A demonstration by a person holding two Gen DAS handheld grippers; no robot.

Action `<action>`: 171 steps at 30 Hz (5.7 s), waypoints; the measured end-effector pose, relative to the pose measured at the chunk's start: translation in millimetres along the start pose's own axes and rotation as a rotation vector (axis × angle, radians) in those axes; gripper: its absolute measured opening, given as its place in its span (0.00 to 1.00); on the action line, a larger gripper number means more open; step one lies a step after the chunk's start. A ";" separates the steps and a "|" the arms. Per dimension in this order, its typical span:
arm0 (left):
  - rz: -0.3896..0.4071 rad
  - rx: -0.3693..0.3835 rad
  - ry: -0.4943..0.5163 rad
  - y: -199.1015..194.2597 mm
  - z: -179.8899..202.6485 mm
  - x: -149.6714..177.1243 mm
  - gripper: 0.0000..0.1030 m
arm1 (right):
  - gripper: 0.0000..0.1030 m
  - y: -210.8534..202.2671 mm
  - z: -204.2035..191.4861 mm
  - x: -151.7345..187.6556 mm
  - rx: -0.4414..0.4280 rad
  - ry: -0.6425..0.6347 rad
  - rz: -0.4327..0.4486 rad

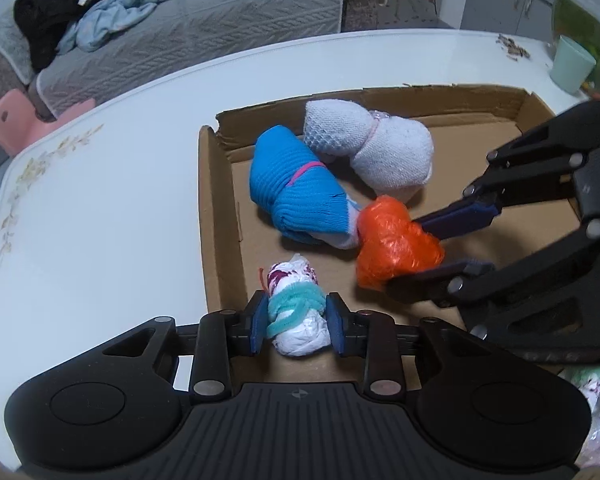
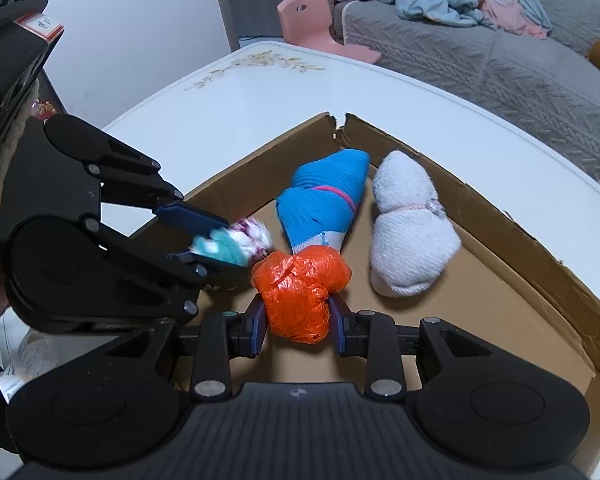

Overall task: Organize objects
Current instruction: 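Lower both held items into the box and open both tools, then move both tools back to the pile beside the box, then grasp the striped cloth bundle with the left tool while the right tool grasps the blue roped sock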

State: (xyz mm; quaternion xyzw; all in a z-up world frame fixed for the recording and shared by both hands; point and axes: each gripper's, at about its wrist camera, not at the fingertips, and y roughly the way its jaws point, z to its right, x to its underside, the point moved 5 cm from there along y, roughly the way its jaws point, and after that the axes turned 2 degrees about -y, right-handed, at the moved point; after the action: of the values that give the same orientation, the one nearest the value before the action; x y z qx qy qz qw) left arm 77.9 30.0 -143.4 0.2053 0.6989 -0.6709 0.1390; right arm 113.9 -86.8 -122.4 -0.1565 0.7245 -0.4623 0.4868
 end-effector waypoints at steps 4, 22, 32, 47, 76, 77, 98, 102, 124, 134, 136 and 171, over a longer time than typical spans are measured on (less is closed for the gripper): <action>0.001 -0.006 -0.002 0.0 0.7 -0.1 0.39 | 0.28 1.2 -1.5 2.8 0.001 -0.004 -0.004; -0.006 -0.050 0.008 -12.5 3.5 0.2 0.50 | 0.30 -5.7 -2.1 11.1 0.000 -0.014 -0.019; -0.010 -0.041 -0.043 -23.0 1.2 -0.4 0.54 | 0.31 -13.8 3.9 7.4 -0.029 0.027 0.019; -0.138 0.029 0.004 -19.4 37.8 35.5 0.83 | 0.36 -28.0 11.8 24.6 -0.032 0.036 -0.011; -0.203 -0.023 -0.287 -130.9 0.0 120.8 0.97 | 0.88 -152.0 26.5 160.3 0.227 0.703 -0.103; -0.217 -0.016 -0.332 -125.7 -3.0 129.2 0.97 | 0.88 -148.7 27.7 162.2 0.238 0.720 -0.118; -0.178 -0.070 -0.490 -113.2 -10.7 165.9 0.96 | 0.80 -119.7 43.4 176.9 0.270 1.069 -0.107; -0.181 -0.090 -0.495 -111.5 -8.5 172.4 0.96 | 0.80 -121.4 46.6 177.0 0.290 1.081 -0.094; -0.111 -0.062 -0.534 -110.8 -9.2 175.6 0.98 | 0.41 -109.6 45.5 159.5 0.313 1.003 -0.060; -0.064 0.016 -0.582 -119.5 -9.7 173.6 0.98 | 0.36 -116.6 39.3 163.0 0.302 0.993 -0.055; -0.035 0.048 -0.593 -121.8 -8.8 168.5 0.98 | 0.36 -114.6 38.3 163.5 0.294 0.990 -0.064; -0.128 0.049 -0.620 -100.6 -20.6 181.6 0.87 | 0.32 -122.1 36.1 175.4 0.099 1.162 -0.014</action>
State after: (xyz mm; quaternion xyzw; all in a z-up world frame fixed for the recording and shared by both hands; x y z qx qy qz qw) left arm -127.3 67.2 -138.9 -0.0498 0.6185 -0.7254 0.2980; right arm 33.7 -288.1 -123.9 0.1406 0.8492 -0.5089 0.0132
